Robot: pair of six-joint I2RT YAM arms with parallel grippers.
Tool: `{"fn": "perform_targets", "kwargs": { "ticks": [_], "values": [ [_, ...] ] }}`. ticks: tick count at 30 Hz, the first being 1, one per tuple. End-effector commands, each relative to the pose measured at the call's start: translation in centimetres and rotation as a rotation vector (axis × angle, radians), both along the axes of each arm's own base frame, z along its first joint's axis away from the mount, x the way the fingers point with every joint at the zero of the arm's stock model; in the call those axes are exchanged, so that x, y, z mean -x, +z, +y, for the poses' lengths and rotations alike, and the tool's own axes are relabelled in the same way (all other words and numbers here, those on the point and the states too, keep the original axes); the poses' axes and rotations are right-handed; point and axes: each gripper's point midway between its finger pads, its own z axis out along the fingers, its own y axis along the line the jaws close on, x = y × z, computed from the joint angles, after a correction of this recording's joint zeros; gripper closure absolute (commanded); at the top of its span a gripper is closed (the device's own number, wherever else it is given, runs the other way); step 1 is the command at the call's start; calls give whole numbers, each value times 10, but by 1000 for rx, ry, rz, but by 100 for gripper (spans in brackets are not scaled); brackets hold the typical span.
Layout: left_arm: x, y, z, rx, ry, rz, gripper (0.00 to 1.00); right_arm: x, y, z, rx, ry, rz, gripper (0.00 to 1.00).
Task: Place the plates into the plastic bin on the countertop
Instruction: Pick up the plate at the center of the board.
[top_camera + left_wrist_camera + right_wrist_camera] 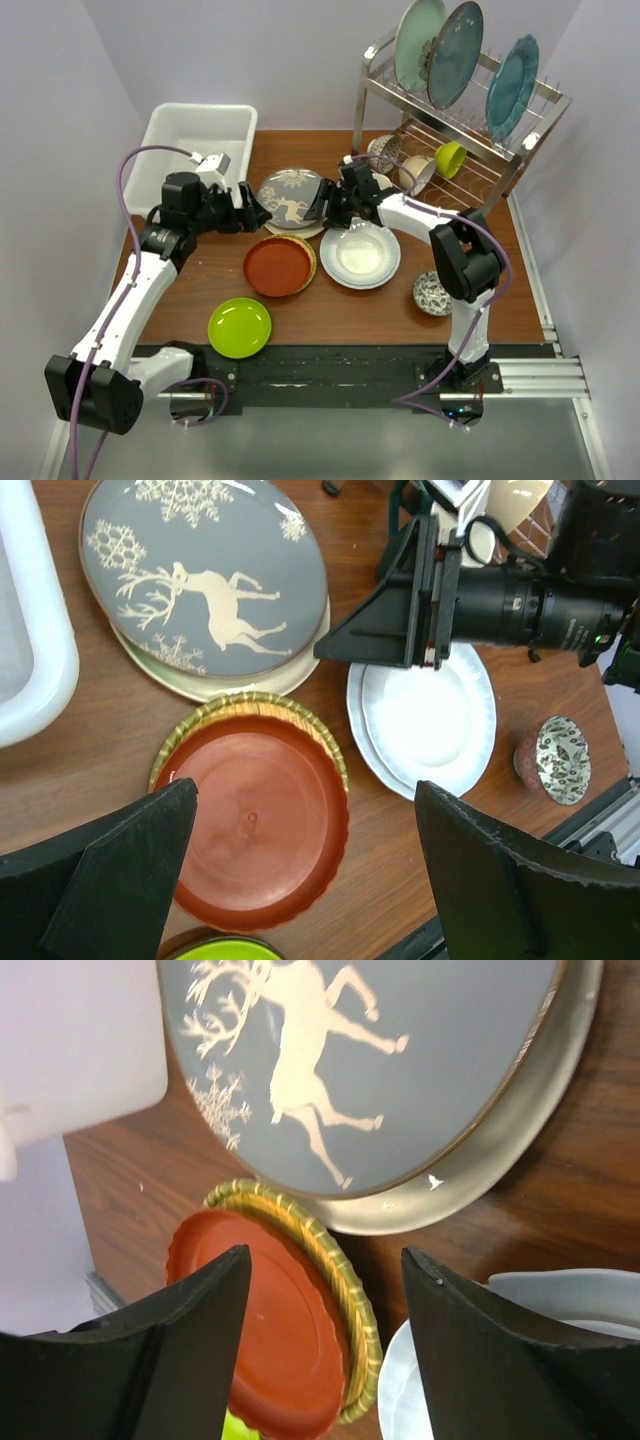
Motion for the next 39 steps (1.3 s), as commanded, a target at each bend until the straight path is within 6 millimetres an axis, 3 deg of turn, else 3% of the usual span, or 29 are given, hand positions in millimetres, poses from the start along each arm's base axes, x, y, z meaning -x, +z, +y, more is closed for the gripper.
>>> {"fn": "perform_targets", "kwargs": {
  "ticks": [1, 9, 31, 39],
  "values": [
    [9, -10, 5, -25, 11, 18, 5, -28, 24, 3, -33, -107, -71, 36],
    [14, -13, 5, -7, 19, 31, 6, -34, 6, -8, 16, -185, -47, 40],
    [19, -8, -11, 65, -47, 37, 7, -43, -31, 0, -72, -279, -20, 48],
    [18, -5, -13, 69, -56, 43, 7, -46, -63, -2, -89, -357, 40, 51]
  ]
}}
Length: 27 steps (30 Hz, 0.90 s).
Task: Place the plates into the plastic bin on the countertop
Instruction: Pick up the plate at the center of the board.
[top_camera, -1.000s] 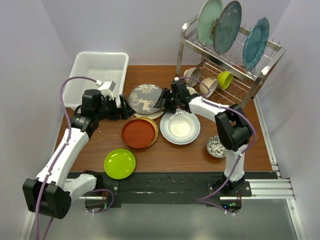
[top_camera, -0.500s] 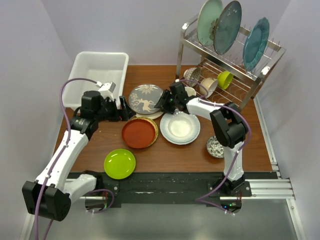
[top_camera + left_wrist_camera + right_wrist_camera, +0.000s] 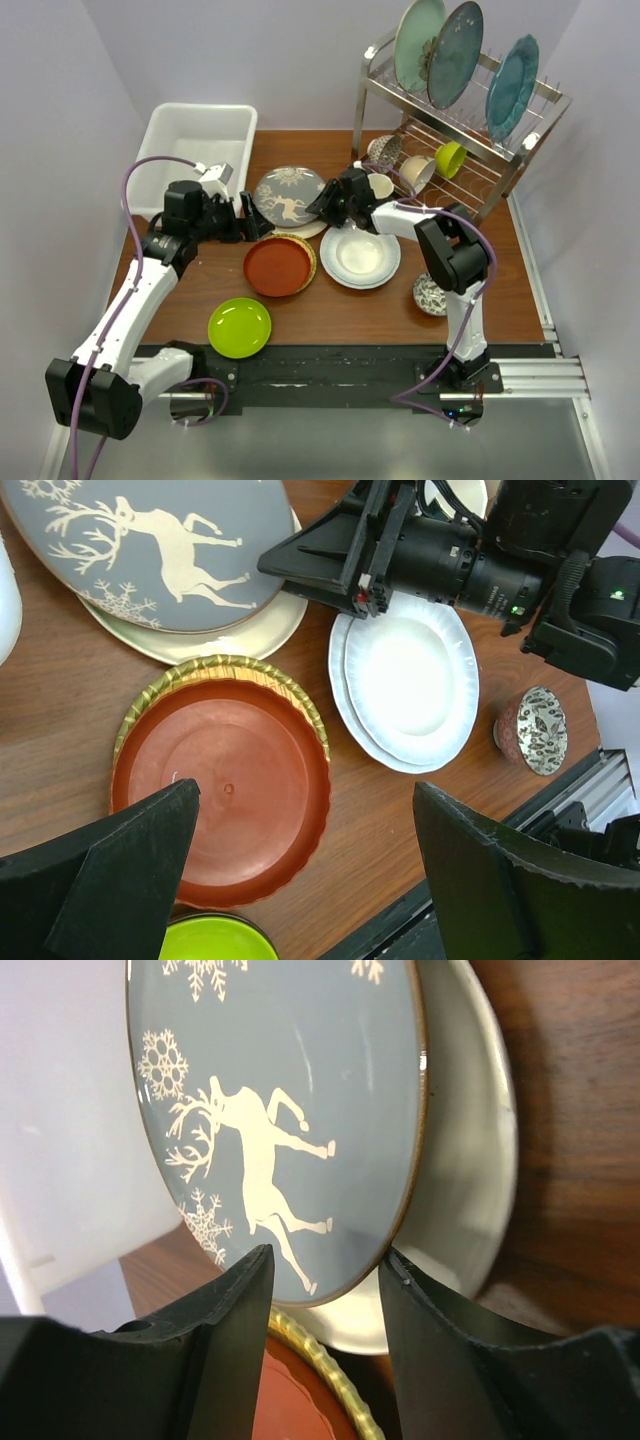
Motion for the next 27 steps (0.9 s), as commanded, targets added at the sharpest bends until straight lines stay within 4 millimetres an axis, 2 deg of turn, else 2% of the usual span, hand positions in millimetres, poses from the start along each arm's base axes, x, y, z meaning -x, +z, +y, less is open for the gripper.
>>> {"fn": "perform_targets", "kwargs": {
  "ticks": [1, 3, 6, 9, 10, 15, 20, 21, 27],
  "values": [
    [-2, 13, -6, 24, -19, -30, 7, -2, -38, -7, 5, -95, 67, 52],
    [-2, 13, -6, 21, -22, -28, 7, -3, -43, -9, 13, -119, 83, 57],
    [-2, 14, -5, 18, -21, -30, 7, -3, -47, -13, 19, -143, 93, 71],
    [-1, 14, -5, 17, -21, -28, 7, -2, -49, -12, 18, -143, 93, 77],
    [-1, 14, -5, 18, -19, -27, 7, -1, -48, -11, 12, -140, 90, 83],
    [-1, 14, -5, 18, -19, -28, 7, 0, -43, -5, -39, -120, 66, 98],
    [0, 13, -4, 17, -15, -25, 7, 2, -33, -7, -50, -110, 37, 100],
    [-1, 13, -4, 19, -14, -26, 7, 3, -26, -8, -53, -111, 22, 100],
    [0, 12, -7, 40, -15, -27, 7, 12, -10, -25, -46, -133, -20, 100]
  ]
}}
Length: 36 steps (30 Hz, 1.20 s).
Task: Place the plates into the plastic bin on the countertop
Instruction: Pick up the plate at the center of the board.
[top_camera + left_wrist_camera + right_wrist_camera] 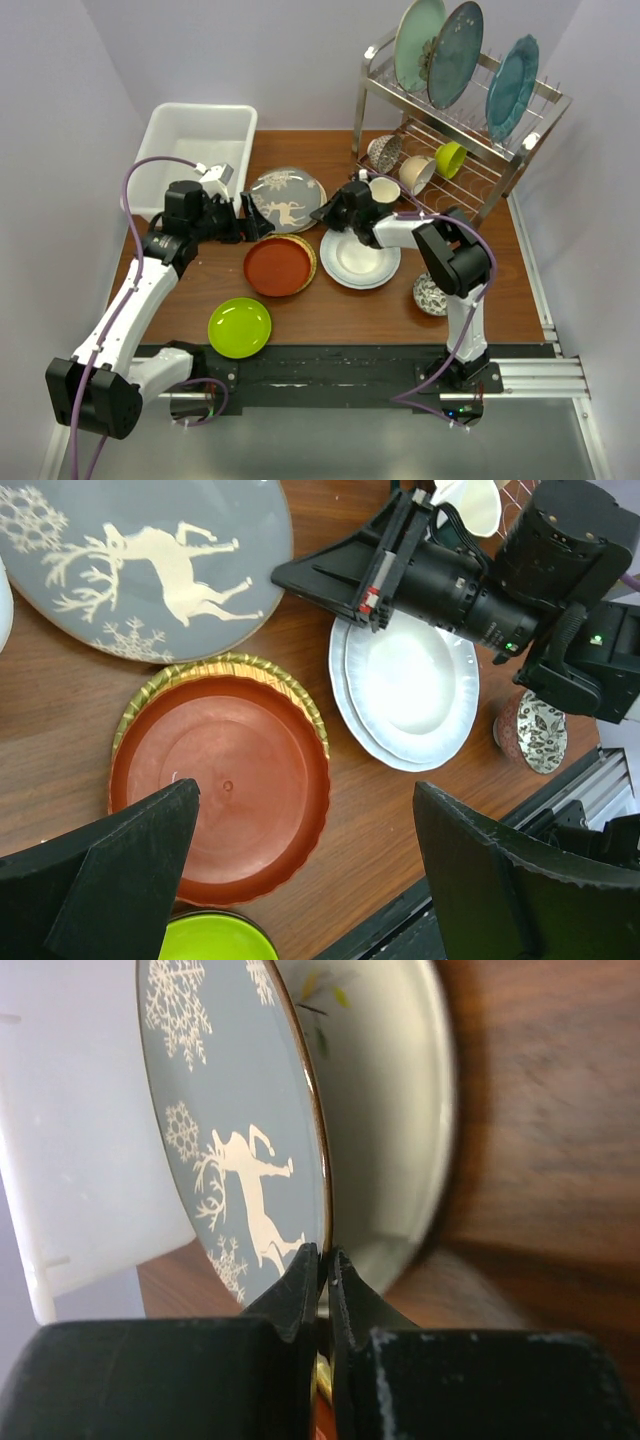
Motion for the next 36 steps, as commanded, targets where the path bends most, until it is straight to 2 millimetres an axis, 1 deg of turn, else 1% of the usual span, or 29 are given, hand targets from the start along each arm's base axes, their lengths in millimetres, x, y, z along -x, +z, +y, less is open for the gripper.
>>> {"fn": "perform_targets", "kwargs": {
  "ticks": [1, 3, 4, 6, 10, 13, 15, 17, 18, 23, 24, 27, 29, 31, 34, 35, 36],
  "values": [
    [0, 11, -6, 40, -13, -32, 7, 10, -7, -28, 13, -66, 74, 100],
    [0, 10, -7, 43, -15, -30, 7, 12, -3, -30, -1, -68, 78, 100],
    [0, 9, -7, 42, -15, -27, 7, 12, 3, -31, -18, -64, 75, 100],
    [0, 8, -6, 40, -12, -26, 7, 10, 9, -33, -32, -66, 64, 100],
    [1, 2, -7, 44, -14, -14, 7, 8, 24, -31, -51, -50, 47, 100],
    [3, -4, -7, 45, -17, -2, 7, 6, 30, -30, -56, -46, 41, 100],
    [3, -9, -7, 41, -15, 7, 7, 4, 37, -29, -61, -37, 32, 100],
    [4, -13, -6, 39, -10, 17, 7, 4, 40, -28, -56, -25, 30, 100],
    [5, -17, -6, 36, -8, 24, 7, 3, 47, -26, -59, -17, 20, 100],
    [7, -31, -7, 44, 2, 47, 7, 3, 66, -25, -52, 4, -8, 100],
    [9, -36, -7, 44, 1, 59, 7, 2, 69, -27, -56, 1, -9, 100],
    [11, -42, -9, 47, -1, 69, 7, 0, 83, -30, -116, -16, -3, 100],
    [11, -44, -9, 48, -1, 70, 7, 1, 92, -27, -168, -2, 12, 100],
    [13, -47, -10, 49, -5, 75, 7, 2, 102, -25, -172, 11, 8, 100],
    [12, -47, -10, 49, -5, 74, 7, 7, 106, -26, -154, 27, 18, 100],
    [13, -48, -10, 48, -4, 77, 7, 10, 111, -28, -152, 35, 12, 100],
    [13, -49, -10, 47, -4, 78, 7, 14, 107, -30, -136, 37, 28, 100]
  ]
}}
